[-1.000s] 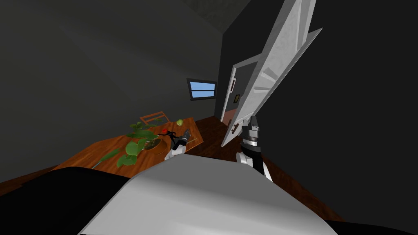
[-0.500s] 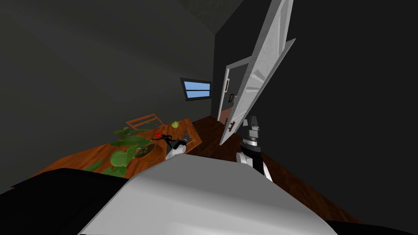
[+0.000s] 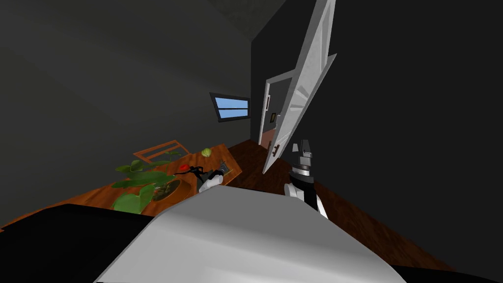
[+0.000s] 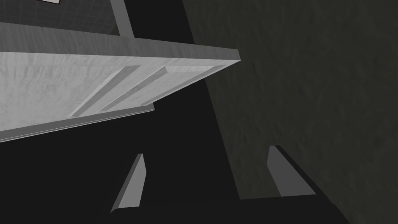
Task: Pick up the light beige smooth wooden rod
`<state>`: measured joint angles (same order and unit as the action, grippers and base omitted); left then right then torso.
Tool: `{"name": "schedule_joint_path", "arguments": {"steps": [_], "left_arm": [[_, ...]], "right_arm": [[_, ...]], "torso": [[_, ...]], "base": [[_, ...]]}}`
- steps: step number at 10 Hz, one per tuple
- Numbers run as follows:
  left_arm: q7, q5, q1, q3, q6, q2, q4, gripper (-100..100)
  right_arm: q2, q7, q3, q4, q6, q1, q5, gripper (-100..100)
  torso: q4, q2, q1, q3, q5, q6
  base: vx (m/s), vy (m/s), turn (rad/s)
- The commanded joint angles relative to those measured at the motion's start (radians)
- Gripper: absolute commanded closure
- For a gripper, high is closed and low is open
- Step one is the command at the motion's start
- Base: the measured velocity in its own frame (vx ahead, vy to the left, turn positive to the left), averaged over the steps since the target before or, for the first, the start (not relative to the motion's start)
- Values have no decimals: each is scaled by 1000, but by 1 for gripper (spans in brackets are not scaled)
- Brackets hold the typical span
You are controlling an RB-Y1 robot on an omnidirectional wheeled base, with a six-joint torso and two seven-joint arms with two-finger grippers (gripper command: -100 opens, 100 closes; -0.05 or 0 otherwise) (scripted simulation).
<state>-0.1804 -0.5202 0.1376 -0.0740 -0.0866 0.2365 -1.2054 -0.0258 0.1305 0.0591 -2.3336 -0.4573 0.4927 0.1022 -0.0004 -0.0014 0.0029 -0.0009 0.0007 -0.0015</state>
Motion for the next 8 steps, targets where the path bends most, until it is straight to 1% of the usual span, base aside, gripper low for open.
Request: {"name": "schedule_joint_path", "arguments": {"steps": [1, 2, 3, 4, 5, 6, 7, 8], "left_arm": [[-17, -26, -23, -12, -31, 3, 50, -100], [-17, -26, -23, -12, -31, 3, 69, -100], [-31, -51, -44, -19, -55, 11, 107, -100], [-31, -51, -44, -19, -55, 11, 140, -100], [-46, -76, -65, -25, -79, 19, 184, -100], [-46, -76, -65, -25, -79, 19, 200, -100], [-60, -100, -86, -31, -101, 27, 249, -100], [-60, -100, -86, -31, -101, 27, 258, -100]], "right_arm": [[0, 0, 0, 0, 0, 0, 0, 0], [0, 0, 0, 0, 0, 0, 0, 0], [0, 0, 0, 0, 0, 0, 0, 0], [0, 0, 0, 0, 0, 0, 0, 0], [0, 0, 0, 0, 0, 0, 0, 0], [0, 0, 0, 0, 0, 0, 0, 0], [0, 0, 0, 0, 0, 0, 0, 0], [0, 0, 0, 0, 0, 0, 0, 0]], "torso": [[0, 0, 0, 0, 0, 0], [0, 0, 0, 0, 0, 1], [0, 0, 0, 0, 0, 0], [0, 0, 0, 0, 0, 1], [0, 0, 0, 0, 0, 0], [0, 0, 0, 0, 0, 0], [0, 0, 0, 0, 0, 0], [0, 0, 0, 0, 0, 1]], "base": [[-15, 45, -239], [-15, 45, -132], [-18, 42, -238], [-12, 42, -108], [-24, 48, -187], [-22, 45, -136], [-13, 43, -240], [-13, 40, -113]]}}
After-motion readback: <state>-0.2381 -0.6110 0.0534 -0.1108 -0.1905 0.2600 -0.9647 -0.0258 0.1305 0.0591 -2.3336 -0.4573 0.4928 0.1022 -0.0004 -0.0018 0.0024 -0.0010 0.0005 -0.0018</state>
